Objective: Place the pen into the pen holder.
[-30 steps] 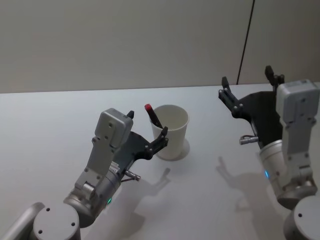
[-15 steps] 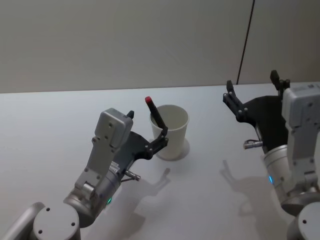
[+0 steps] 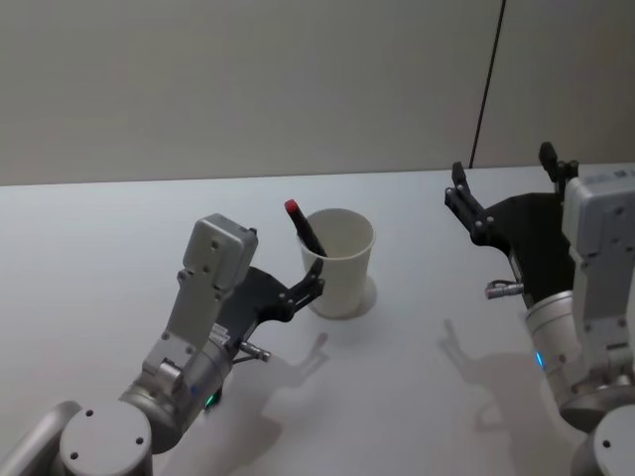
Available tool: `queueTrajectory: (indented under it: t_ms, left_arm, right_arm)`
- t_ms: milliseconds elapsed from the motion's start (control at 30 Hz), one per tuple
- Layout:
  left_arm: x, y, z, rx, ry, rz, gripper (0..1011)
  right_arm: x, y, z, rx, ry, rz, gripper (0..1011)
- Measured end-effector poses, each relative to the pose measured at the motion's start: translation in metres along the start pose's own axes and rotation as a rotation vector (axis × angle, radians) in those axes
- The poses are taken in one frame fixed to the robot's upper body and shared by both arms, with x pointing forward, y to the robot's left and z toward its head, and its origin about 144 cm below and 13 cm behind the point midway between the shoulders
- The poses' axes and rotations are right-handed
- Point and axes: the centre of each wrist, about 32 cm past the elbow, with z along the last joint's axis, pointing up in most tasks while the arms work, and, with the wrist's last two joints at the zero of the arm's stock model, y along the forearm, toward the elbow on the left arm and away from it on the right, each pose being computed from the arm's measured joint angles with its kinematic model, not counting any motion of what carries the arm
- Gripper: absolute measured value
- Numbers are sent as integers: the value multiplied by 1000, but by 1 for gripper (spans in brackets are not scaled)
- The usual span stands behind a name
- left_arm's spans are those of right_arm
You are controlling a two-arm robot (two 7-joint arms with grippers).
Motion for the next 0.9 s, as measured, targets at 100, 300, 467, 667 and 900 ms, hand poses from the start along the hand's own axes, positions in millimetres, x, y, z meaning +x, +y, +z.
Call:
queueTrajectory:
  t_ms: [100, 300, 467, 667, 900]
  left_arm:
    - [2, 1, 1, 33, 11, 12, 1004]
    - [6, 4, 4, 108, 32, 41, 1004]
    - [11, 6, 8, 188, 57, 72, 1004]
    - [16, 9, 13, 269, 85, 102, 1004]
    - [24, 14, 19, 371, 128, 129, 1004]
  right_arm:
    - [0, 0, 0, -1, 0, 0, 1001]
    - [0, -1, 0, -1, 1, -1, 1001]
    - [0, -1, 0, -1, 0, -1, 1001]
    - [0, -1, 0, -1, 0, -2, 1001]
    - [0, -1, 0, -1, 1, -2, 1001]
